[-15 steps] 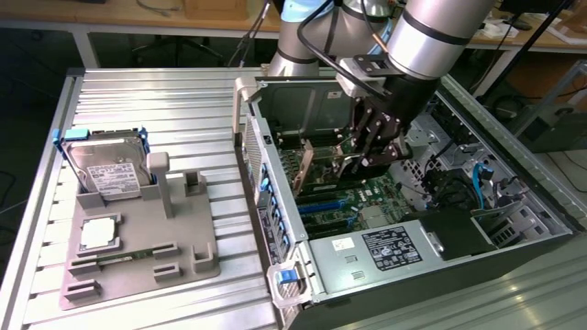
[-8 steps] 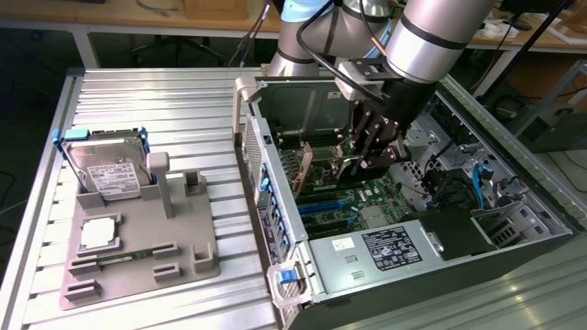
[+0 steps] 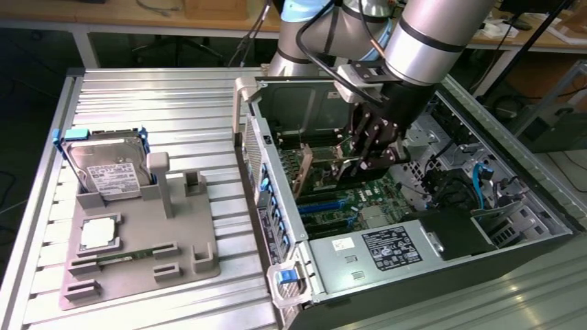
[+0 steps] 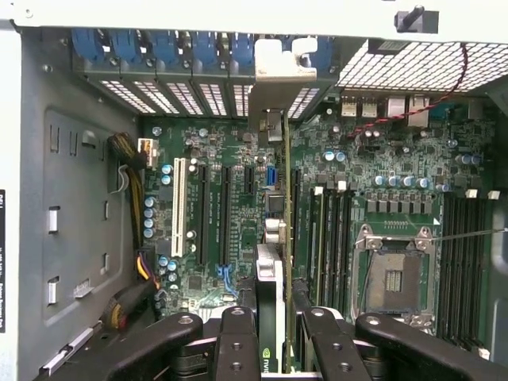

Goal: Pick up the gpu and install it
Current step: 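Insert the gpu into the slot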

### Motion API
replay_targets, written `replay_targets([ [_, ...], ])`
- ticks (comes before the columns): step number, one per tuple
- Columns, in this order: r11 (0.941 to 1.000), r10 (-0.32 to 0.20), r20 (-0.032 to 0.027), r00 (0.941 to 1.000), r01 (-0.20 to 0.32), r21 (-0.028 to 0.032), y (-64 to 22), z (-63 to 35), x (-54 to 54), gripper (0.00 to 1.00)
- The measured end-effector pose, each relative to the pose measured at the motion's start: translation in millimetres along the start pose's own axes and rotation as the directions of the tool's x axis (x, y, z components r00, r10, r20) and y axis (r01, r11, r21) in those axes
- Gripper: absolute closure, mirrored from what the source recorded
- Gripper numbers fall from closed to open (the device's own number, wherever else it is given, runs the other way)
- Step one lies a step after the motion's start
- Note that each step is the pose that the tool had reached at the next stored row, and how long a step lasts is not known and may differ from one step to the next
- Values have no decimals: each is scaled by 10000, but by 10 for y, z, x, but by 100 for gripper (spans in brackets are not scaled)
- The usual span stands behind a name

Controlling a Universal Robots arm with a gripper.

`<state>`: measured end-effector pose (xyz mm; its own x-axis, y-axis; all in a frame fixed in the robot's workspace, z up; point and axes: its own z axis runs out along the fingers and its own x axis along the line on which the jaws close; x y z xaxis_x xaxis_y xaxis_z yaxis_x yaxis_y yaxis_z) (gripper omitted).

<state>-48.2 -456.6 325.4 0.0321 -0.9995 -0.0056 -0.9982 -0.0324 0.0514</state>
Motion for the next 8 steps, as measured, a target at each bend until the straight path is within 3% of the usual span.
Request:
replay_targets([
  [8, 10000, 1, 1, 10000, -1, 1, -1, 19, 0, 73],
])
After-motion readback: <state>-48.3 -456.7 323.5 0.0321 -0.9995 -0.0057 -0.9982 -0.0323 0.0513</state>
